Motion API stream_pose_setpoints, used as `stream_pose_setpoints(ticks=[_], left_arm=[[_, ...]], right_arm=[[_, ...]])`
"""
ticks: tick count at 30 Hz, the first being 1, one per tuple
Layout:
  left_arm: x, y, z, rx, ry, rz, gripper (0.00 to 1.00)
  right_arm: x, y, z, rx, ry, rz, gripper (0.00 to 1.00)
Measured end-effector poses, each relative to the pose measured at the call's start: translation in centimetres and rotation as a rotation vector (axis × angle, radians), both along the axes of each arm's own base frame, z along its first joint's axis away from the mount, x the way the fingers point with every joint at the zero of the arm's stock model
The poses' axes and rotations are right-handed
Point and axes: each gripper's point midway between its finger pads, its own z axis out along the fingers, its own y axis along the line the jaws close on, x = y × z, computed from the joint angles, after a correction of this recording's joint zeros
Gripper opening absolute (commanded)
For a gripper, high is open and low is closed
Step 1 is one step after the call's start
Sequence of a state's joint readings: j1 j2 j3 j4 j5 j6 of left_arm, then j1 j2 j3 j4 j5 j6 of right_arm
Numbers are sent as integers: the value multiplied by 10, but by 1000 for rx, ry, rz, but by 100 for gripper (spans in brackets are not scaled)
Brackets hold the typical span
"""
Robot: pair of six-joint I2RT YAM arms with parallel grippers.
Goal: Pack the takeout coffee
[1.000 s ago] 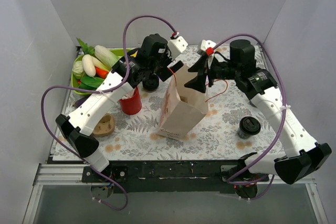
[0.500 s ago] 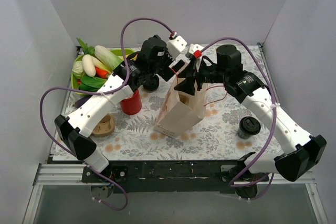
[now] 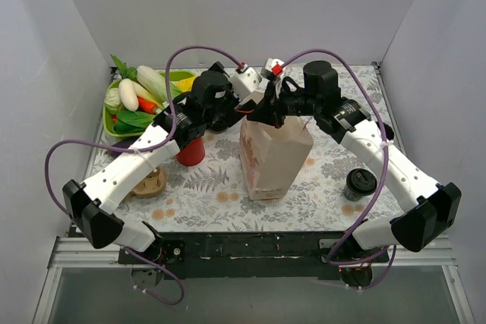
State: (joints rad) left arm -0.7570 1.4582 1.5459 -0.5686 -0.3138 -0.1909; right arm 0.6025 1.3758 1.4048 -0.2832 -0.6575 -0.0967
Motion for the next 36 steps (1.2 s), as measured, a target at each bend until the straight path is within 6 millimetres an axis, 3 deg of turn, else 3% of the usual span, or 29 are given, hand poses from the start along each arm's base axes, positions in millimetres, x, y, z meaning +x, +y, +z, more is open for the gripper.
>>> stream_pose_setpoints(ticks=[5,17,26,31,36], left_arm=[[-10,9,2,24,-57,-43,98],[1,10,12,80,-165,-46,98],[19,7,-7,134,-105,42,98],[14,2,-12,143,-111,-7,98],[3,8,-14,135,-169,-60,98]], right_arm=[[-12,3,0,0,27,41,1],[-11,-6,10,23,70,71,1],[-2,-12,12,33,78,48,1],[-4,-10,13,37,77,51,1],[-17,-7,11,36,122,98,1]])
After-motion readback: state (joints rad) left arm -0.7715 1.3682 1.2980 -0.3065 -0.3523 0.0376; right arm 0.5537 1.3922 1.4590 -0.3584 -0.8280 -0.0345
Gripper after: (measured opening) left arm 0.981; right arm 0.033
